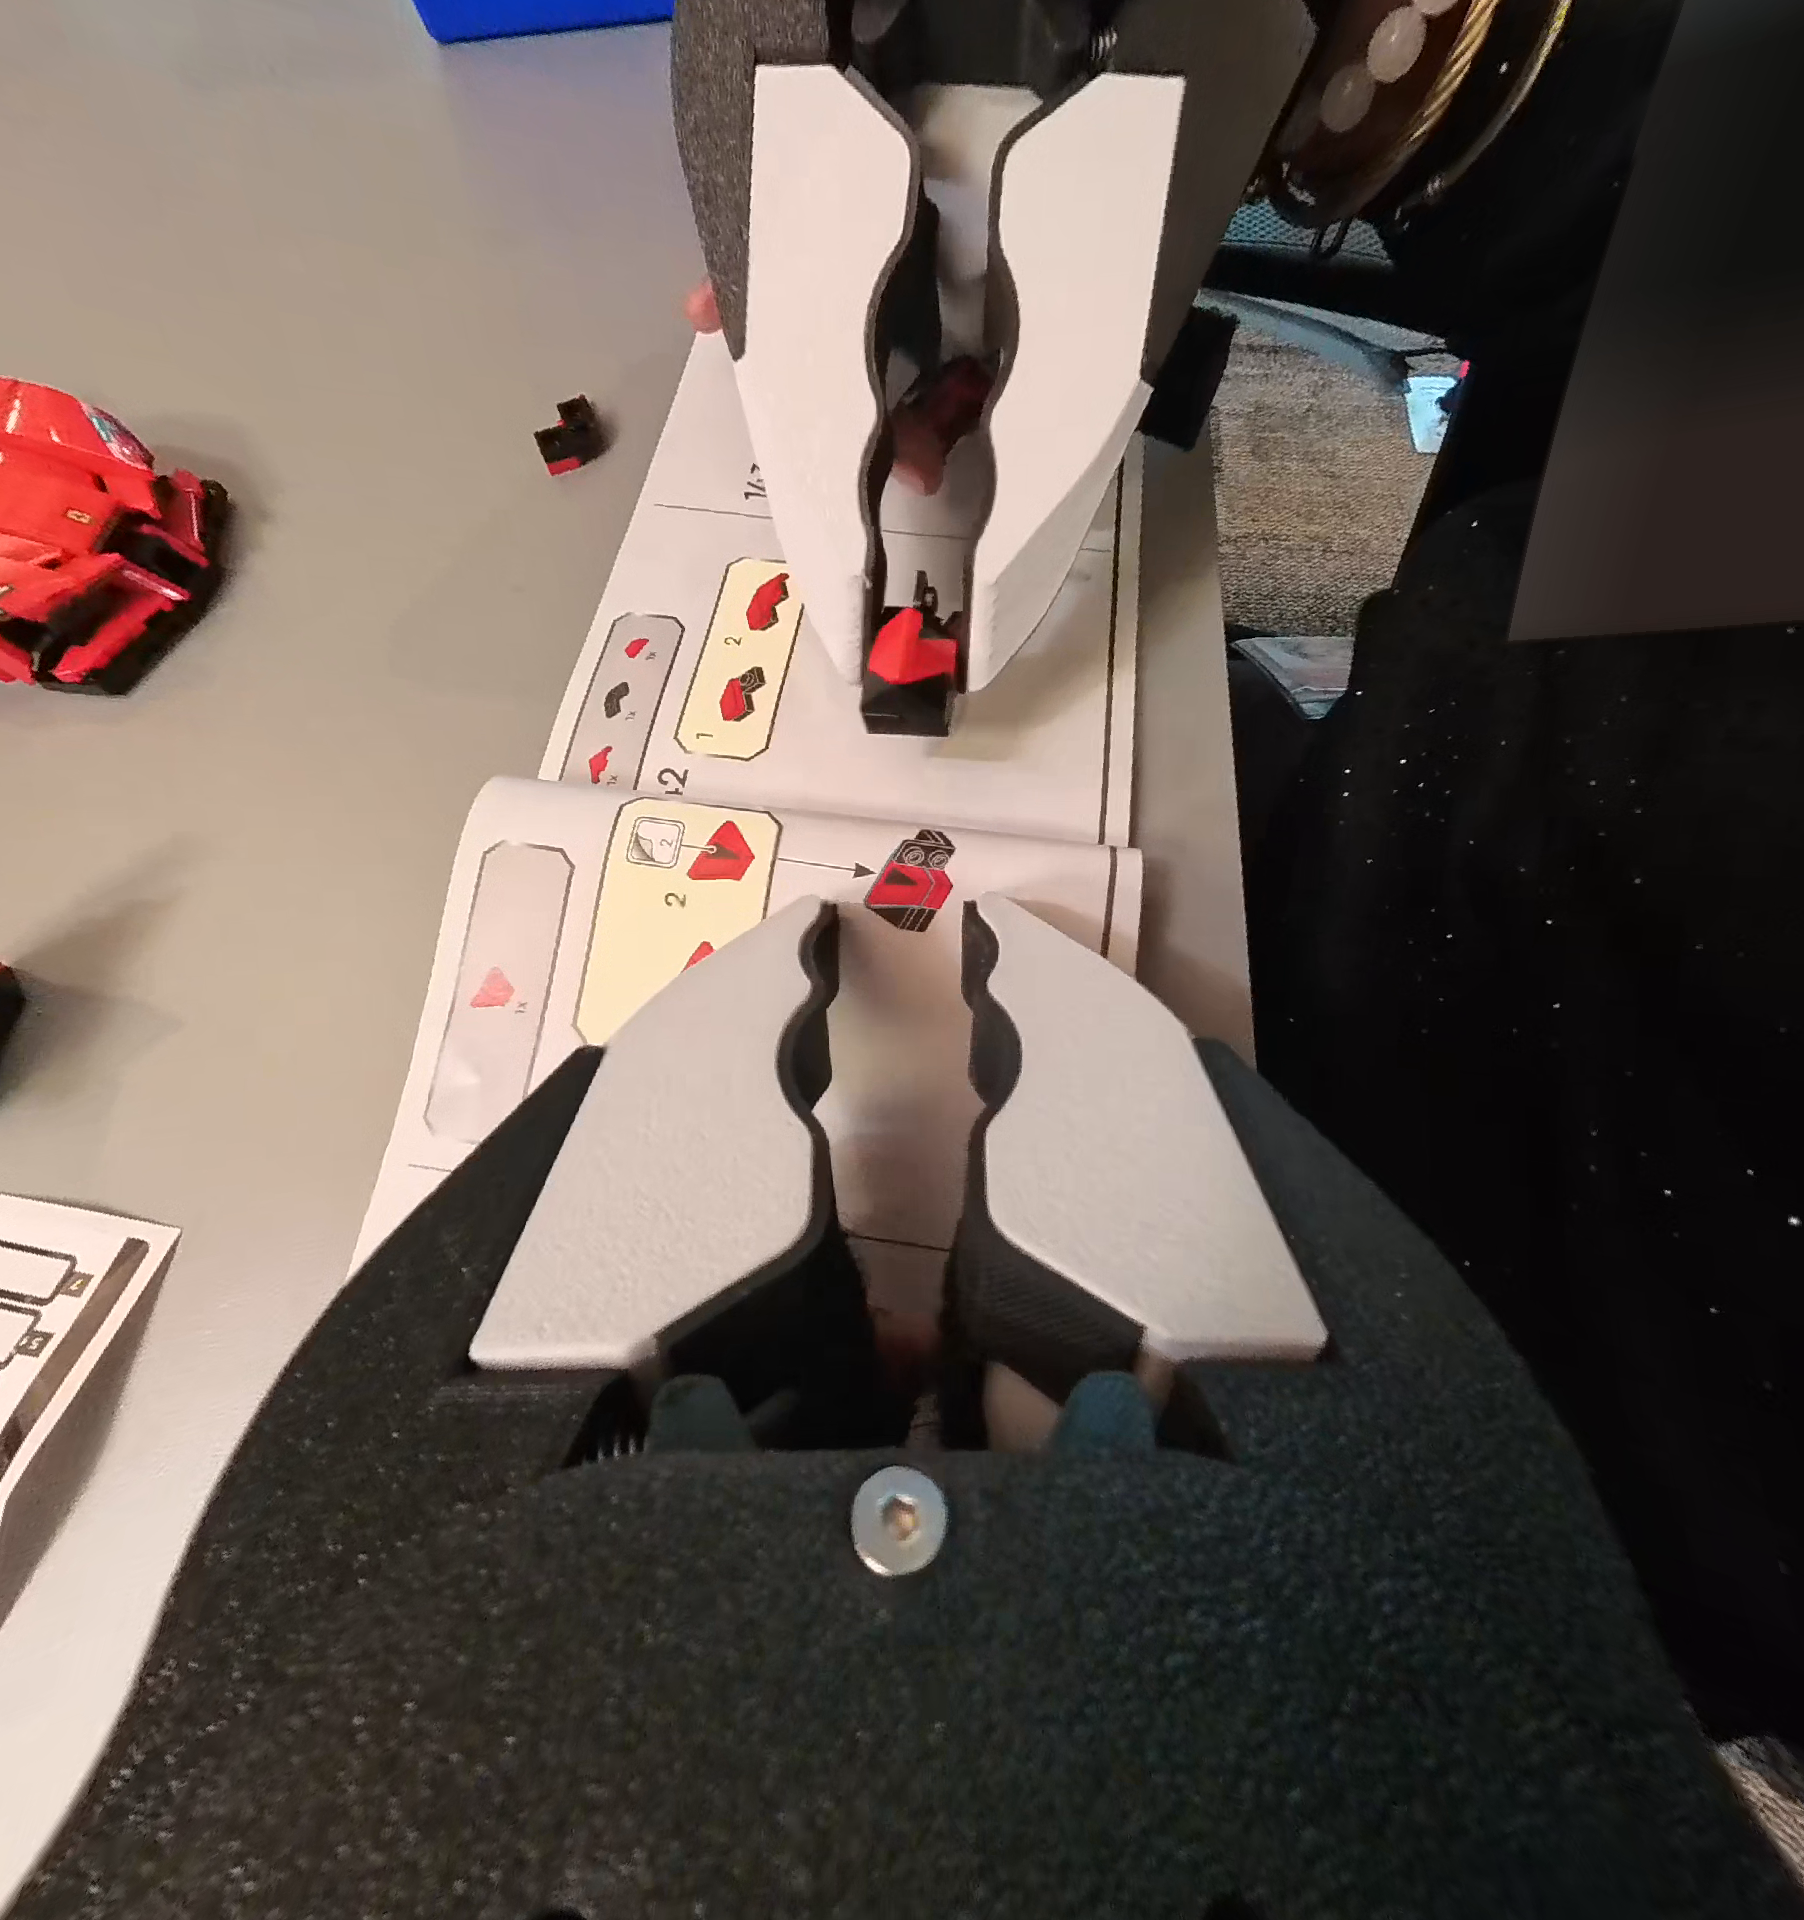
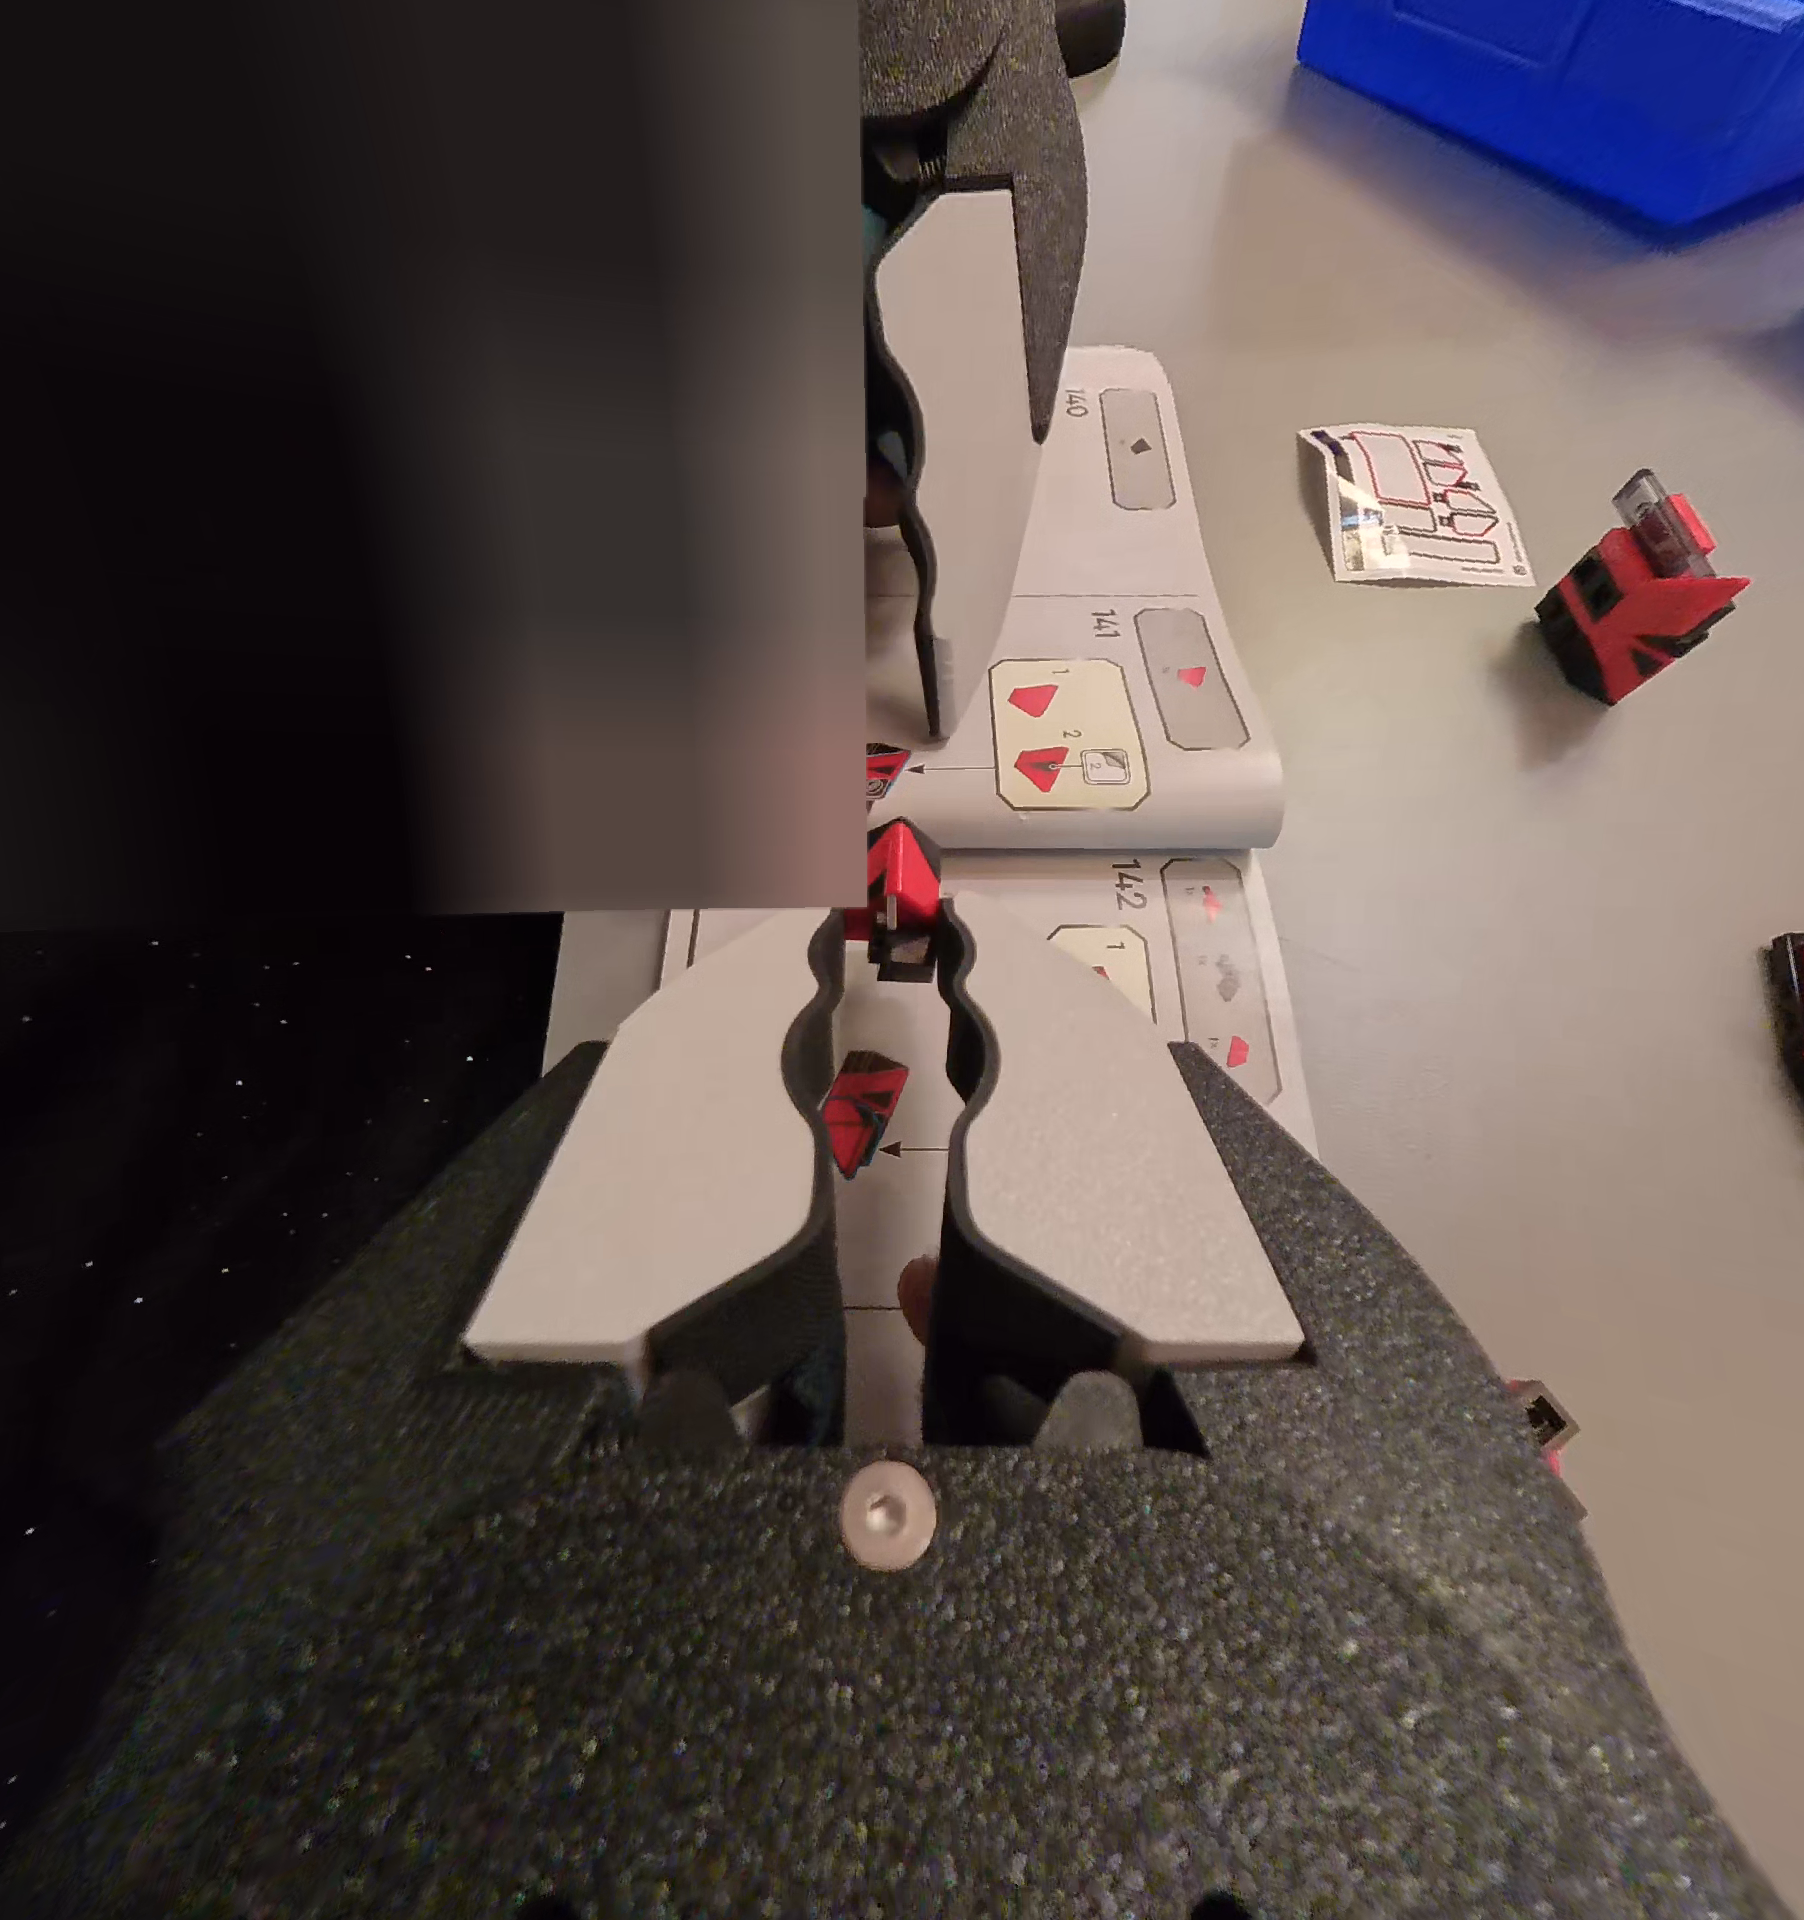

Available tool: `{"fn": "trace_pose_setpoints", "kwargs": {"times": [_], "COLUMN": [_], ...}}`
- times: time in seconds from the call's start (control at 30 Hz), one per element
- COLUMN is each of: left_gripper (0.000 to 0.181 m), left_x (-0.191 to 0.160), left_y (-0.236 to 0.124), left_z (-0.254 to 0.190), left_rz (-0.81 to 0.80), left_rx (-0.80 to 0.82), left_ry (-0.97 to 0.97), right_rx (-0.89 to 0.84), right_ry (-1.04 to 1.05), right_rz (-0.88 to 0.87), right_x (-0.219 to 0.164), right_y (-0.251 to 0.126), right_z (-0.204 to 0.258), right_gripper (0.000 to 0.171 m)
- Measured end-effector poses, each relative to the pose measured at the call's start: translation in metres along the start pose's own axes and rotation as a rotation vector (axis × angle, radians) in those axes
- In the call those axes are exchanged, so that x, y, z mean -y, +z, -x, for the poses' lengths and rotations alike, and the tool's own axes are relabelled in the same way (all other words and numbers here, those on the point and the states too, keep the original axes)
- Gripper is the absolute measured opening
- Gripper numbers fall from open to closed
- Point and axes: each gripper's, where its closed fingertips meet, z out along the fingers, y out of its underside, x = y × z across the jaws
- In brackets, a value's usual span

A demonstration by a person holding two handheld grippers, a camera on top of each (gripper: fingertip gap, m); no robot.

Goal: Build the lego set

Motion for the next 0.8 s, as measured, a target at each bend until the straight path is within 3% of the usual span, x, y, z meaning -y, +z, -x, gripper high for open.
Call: {"fn": "trace_pose_setpoints", "kwargs": {"times": [0.8], "left_gripper": [0.025], "left_x": [-0.0007], "left_y": [-0.0001], "left_z": [0.0011], "left_rz": [0.000], "left_rx": [0.031], "left_ry": [0.022], "right_rx": [-0.026], "right_ry": [-0.007], "right_rz": [0.002], "right_x": [-0.0004], "right_y": [0.0000], "right_z": [-0.0022], "right_gripper": [0.017]}}
